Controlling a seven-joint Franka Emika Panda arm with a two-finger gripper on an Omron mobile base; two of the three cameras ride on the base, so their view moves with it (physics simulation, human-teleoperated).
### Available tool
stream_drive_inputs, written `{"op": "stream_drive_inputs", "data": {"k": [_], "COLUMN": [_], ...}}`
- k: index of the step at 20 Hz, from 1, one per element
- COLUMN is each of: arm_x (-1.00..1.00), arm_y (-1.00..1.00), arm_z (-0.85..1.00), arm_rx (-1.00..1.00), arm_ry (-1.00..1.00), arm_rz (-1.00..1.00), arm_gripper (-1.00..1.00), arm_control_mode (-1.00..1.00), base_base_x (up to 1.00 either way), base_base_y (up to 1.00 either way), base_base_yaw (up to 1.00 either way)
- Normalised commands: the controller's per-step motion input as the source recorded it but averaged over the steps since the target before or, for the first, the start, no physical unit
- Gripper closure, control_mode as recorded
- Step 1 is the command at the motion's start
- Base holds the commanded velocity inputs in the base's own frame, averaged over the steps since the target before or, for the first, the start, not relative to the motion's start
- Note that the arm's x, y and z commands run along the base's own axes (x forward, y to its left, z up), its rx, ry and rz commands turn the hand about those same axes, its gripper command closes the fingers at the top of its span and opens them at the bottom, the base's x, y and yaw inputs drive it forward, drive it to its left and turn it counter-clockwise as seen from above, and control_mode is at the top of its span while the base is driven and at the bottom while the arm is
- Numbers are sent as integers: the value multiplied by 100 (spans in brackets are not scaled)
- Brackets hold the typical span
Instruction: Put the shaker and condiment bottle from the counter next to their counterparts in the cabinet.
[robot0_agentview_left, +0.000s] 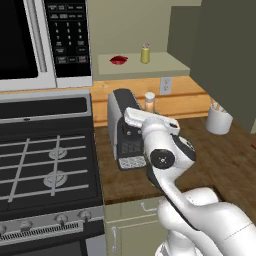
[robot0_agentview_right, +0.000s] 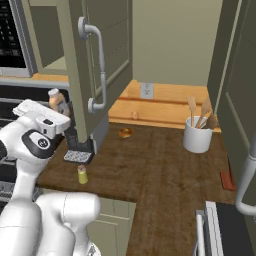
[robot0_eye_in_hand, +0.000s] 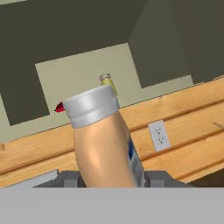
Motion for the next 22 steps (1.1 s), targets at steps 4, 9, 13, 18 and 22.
{"op": "stream_drive_inputs", "data": {"k": [4, 9, 13, 18, 22], "arm_x": [-2, -22, -59, -63, -62], "arm_y": [1, 9, 10, 2, -21], "arm_z": [100, 99, 88, 30, 2], "arm_rx": [0, 0, 0, -2, 0], "arm_ry": [12, 20, 26, 5, -30], "arm_rz": [16, 11, 7, 3, 6], "arm_gripper": [100, 100, 100, 100, 100], "arm_control_mode": [-100, -100, -100, -100, -100], "base_base_x": [0, 0, 0, 0, 0], "base_base_y": [0, 0, 0, 0, 0], "base_base_yaw": [0, 0, 0, 0, 0]}}
